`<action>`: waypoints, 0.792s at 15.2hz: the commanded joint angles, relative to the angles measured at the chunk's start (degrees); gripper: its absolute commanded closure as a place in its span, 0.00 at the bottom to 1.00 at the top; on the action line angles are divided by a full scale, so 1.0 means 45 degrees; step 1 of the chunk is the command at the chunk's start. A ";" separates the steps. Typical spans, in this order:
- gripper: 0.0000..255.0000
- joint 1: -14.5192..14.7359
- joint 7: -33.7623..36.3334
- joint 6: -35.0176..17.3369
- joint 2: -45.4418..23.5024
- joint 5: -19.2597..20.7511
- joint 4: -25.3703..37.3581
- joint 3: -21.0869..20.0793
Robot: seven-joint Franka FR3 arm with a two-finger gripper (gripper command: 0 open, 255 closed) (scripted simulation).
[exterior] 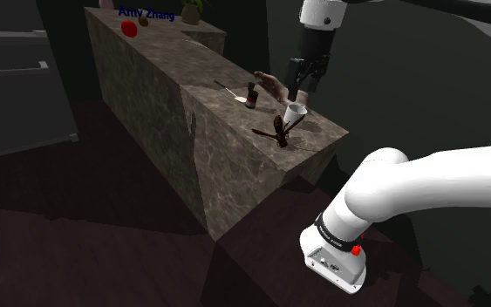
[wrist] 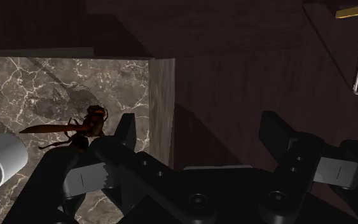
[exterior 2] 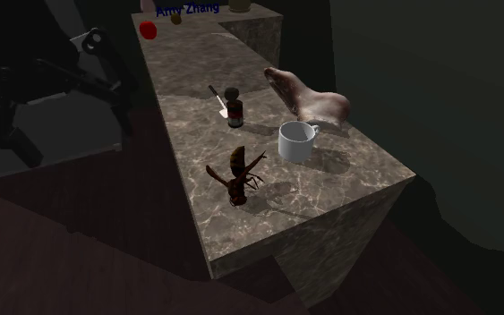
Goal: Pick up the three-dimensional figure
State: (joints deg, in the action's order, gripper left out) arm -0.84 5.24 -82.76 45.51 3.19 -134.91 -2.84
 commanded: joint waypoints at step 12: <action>0.00 -0.0380 -0.3131 -0.3297 -0.3632 0.1114 -0.0527 0.2402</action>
State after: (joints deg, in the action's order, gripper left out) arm -2.29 -7.20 -95.87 31.38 7.71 -137.48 6.76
